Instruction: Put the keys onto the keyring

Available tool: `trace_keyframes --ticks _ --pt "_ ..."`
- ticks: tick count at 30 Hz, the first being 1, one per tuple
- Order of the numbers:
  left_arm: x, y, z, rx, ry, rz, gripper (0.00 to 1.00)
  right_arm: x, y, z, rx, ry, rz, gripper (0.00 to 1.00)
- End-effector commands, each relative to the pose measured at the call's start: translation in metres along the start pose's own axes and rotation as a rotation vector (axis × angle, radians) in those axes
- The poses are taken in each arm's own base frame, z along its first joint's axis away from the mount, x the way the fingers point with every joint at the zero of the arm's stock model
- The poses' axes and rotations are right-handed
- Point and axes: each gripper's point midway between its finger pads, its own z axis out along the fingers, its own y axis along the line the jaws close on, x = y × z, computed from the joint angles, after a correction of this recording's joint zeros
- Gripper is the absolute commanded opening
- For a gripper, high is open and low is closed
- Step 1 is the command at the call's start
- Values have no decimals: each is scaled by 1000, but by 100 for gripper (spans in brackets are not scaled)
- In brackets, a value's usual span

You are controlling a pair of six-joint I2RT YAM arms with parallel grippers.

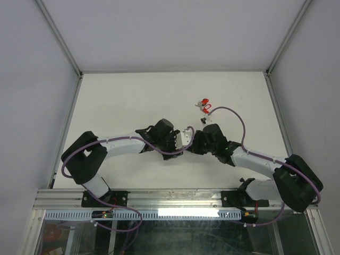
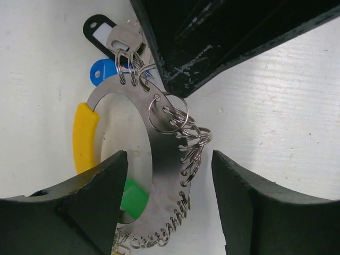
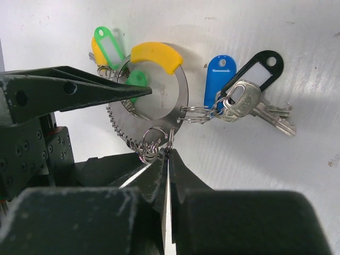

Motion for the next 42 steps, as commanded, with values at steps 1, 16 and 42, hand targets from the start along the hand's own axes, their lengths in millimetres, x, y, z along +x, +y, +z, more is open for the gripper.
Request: trace_keyframes --ticks 1,16,42 --pt "-20 7 4 -21 -66 69 61 -22 31 -8 -98 -65 -33 0" --pt "-28 6 6 3 -87 80 17 -28 34 -15 -100 -94 -30 7" --pt "-183 29 -154 -343 -759 230 0 -138 89 -192 -217 -801 -419 52"
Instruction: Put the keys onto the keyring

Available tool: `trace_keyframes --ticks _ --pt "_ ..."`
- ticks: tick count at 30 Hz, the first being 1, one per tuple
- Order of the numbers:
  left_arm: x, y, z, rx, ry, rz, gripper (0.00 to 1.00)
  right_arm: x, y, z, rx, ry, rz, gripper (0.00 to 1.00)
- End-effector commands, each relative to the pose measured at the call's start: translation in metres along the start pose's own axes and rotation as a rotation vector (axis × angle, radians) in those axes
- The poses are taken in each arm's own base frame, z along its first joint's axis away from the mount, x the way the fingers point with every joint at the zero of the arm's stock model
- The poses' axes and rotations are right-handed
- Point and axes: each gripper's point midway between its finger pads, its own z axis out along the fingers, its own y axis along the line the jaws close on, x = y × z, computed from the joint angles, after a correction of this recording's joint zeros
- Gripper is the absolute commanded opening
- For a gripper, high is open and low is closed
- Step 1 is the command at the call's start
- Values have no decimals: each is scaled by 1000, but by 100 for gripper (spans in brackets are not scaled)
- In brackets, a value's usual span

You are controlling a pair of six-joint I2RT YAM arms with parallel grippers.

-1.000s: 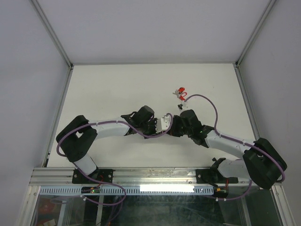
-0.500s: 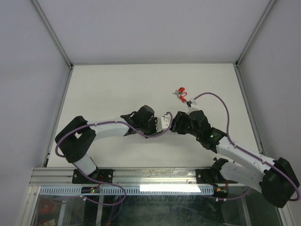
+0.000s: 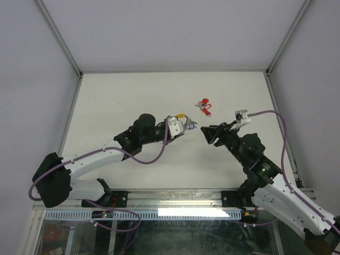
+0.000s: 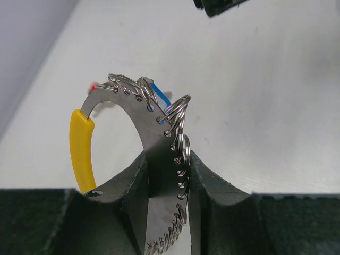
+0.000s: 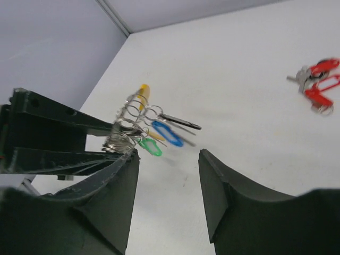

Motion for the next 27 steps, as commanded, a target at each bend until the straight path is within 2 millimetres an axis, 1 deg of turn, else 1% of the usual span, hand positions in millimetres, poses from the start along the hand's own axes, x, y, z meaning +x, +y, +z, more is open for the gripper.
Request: trace_keyframes --ticks 1,3,5,9,10,12,17,20,24,27 --pt "-101 19 -38 -97 -362 191 0 -71 37 -16 -115 -185 -207 53" --pt "-125 22 -57 -139 -448 253 0 -81 46 -20 -143 -182 -276 53" --pt "-146 26 -73 -167 -498 310 0 -91 59 -26 -192 -194 -326 53" --pt "-181 24 -101 -179 -601 357 0 -109 88 -39 -321 -255 -363 53" --pt "-188 22 -107 -176 -627 356 0 -113 97 -44 -367 -267 -376 53" --pt "-200 18 -117 -159 -669 344 0 -119 110 -51 -423 -281 -391 53" --pt "-224 1 -140 -78 -789 264 0 -129 139 -70 -561 -284 -431 52" --pt "-236 -11 -153 -18 -876 212 0 -130 154 -83 -652 -287 -472 51" --pt "-239 -25 -160 64 -937 145 0 -127 174 -103 -797 -303 -535 50" --pt "-236 -35 -160 116 -947 143 0 -122 185 -113 -894 -316 -571 45"
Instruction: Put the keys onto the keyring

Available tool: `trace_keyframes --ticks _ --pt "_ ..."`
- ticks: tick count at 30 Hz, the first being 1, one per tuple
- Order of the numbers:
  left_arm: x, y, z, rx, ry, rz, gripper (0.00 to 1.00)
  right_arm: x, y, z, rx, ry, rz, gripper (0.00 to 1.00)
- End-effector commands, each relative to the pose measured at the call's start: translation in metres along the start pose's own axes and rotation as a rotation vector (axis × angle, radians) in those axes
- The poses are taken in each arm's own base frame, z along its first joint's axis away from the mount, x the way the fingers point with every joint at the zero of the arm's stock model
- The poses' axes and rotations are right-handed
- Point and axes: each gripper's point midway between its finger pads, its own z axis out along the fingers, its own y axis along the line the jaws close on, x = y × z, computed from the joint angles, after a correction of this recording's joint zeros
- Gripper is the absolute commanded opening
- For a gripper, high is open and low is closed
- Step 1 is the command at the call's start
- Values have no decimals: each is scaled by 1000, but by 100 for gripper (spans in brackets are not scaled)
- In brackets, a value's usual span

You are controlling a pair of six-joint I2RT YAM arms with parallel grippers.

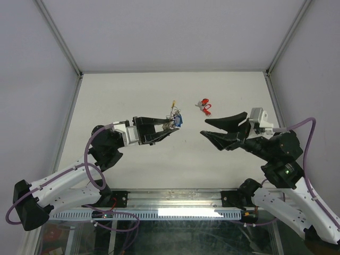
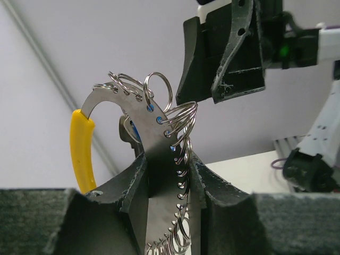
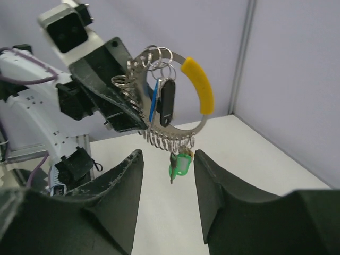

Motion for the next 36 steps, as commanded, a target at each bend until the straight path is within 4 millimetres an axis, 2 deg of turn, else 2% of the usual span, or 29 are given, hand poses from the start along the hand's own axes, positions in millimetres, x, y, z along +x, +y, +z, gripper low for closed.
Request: trace_keyframes --ticks 1,10,16,24,26,27,28,36 --pt "-36 -19 0 91 -143 -30 0 -30 34 -1 -198 -102 -107 45" --pt "-25 -36 -3 190 -121 20 0 -43 29 14 -202 -131 -122 45" --pt "-21 -40 -5 222 -124 80 0 -35 23 27 -200 -105 -107 45" --pt "-19 -40 -5 226 -120 117 0 -38 28 30 -222 -110 -101 45" --pt "-18 -40 -5 226 -117 120 0 -34 35 30 -247 -100 -85 45" --pt "-18 -40 -5 224 -114 121 0 -27 64 21 -414 -70 -66 26" --pt "-18 -39 -5 222 -113 124 0 -25 72 18 -452 -63 -60 21" --pt "-15 -37 -6 203 -104 128 0 -30 86 19 -466 -72 -48 21"
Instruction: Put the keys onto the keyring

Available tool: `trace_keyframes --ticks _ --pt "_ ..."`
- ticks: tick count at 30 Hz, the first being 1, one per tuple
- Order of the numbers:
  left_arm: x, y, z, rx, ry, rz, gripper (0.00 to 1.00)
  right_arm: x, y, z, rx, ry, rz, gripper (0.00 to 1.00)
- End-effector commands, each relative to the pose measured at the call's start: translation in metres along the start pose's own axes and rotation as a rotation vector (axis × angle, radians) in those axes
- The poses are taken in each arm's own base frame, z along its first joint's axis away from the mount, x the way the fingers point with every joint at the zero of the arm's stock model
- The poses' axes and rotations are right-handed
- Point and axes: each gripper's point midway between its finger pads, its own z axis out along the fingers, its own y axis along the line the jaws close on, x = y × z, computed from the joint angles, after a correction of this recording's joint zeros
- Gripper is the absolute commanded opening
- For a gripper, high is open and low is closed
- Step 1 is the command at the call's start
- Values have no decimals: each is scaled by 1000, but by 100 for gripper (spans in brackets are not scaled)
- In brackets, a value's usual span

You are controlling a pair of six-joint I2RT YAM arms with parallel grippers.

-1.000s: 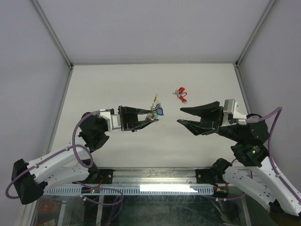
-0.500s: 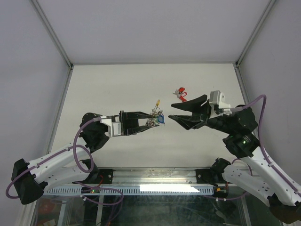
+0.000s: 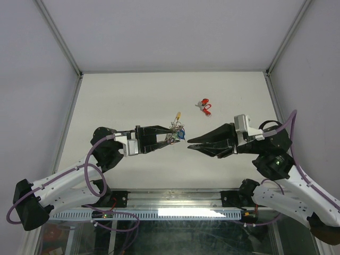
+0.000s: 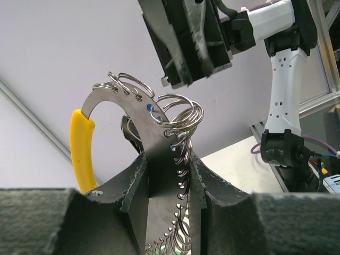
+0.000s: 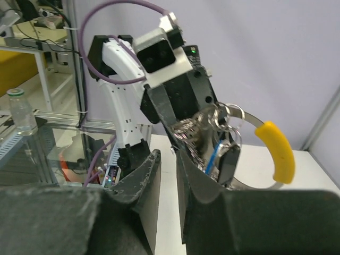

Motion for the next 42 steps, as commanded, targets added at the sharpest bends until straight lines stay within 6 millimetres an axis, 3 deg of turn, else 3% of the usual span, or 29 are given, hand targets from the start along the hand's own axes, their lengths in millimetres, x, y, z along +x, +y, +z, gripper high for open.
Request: trace_keyframes --ticks 1,12,19,33,42 --pt "-15 2 0 -3 -44 69 0 -31 12 4 -34 -63 -58 22" --pt "-19 1 0 1 -49 72 0 -24 2 22 12 -84 -58 36" --pt "-21 1 0 3 -53 77 0 -22 -4 25 43 -91 -41 31" --pt "-22 -1 -1 10 -57 81 0 -21 -8 28 64 -101 -17 32" --pt "-27 1 0 10 -67 90 0 -5 -9 27 73 -47 17 30"
